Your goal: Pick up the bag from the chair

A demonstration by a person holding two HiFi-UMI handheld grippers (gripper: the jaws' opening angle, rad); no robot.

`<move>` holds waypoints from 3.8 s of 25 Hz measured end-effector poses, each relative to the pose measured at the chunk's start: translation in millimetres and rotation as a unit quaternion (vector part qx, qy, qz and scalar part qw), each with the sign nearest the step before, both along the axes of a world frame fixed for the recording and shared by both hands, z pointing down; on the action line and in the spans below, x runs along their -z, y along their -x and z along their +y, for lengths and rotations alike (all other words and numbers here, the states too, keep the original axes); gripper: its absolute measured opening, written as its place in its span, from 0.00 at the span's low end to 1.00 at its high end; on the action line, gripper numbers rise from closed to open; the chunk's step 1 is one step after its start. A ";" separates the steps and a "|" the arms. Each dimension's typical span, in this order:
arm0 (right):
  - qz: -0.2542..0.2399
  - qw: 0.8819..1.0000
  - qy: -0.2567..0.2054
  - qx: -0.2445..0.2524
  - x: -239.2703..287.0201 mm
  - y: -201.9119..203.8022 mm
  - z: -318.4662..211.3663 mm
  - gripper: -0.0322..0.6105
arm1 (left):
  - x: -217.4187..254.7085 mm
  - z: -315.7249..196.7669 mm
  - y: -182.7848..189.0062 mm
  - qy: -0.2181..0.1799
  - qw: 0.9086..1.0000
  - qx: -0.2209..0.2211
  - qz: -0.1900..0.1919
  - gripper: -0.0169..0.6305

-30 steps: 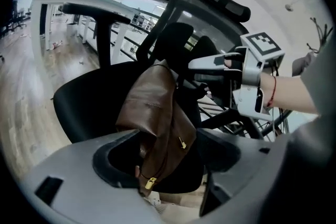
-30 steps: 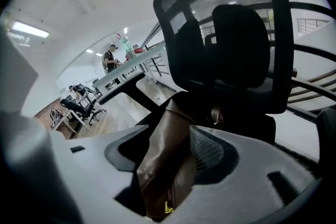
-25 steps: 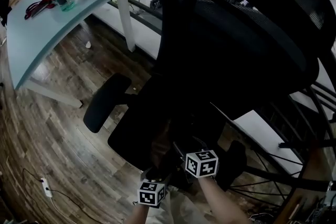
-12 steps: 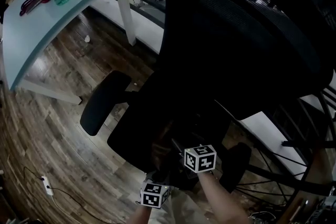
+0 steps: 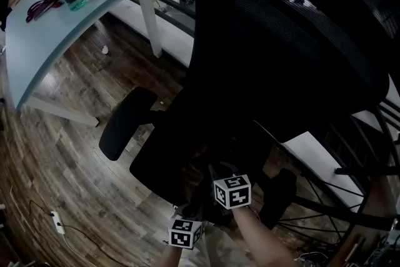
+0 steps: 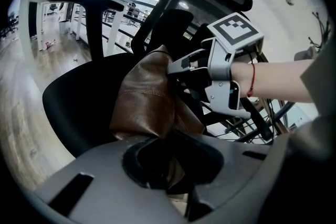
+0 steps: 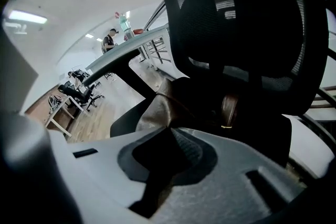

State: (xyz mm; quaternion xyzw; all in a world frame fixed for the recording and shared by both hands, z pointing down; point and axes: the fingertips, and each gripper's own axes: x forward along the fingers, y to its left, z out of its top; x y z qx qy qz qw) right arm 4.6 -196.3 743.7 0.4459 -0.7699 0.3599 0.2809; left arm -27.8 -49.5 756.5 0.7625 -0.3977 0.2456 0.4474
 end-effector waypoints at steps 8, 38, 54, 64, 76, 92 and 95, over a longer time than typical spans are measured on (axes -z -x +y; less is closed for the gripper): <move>0.001 1.000 -0.020 0.005 33.7 1.7 11.9 0.07 | 32.4 10.9 0.0 -0.013 1.000 0.008 0.010 0.06; -0.050 0.993 -0.110 -0.010 211.7 -29.6 67.2 0.06 | 218.2 60.9 -20.0 -0.136 0.990 0.017 0.043 0.05; -0.073 0.984 -0.160 -0.006 295.7 -46.7 91.9 0.06 | 301.5 84.0 -37.7 -0.200 0.977 0.006 0.067 0.05; -0.085 0.979 -0.188 -0.007 325.8 -43.6 95.8 0.06 | 333.1 85.6 -30.0 -0.232 0.970 -0.006 0.071 0.05; -0.077 0.977 -0.201 -0.001 336.2 -36.5 96.6 0.06 | 342.6 85.2 -21.3 -0.243 0.967 -0.007 0.076 0.05; -0.070 0.975 -0.209 0.001 342.8 -34.3 97.7 0.06 | 347.8 86.0 -19.1 -0.247 0.965 -0.007 0.084 0.05; -0.069 0.975 -0.210 -0.002 343.2 -35.3 96.8 0.06 | 348.4 84.9 -19.7 -0.248 0.965 -0.008 0.084 0.05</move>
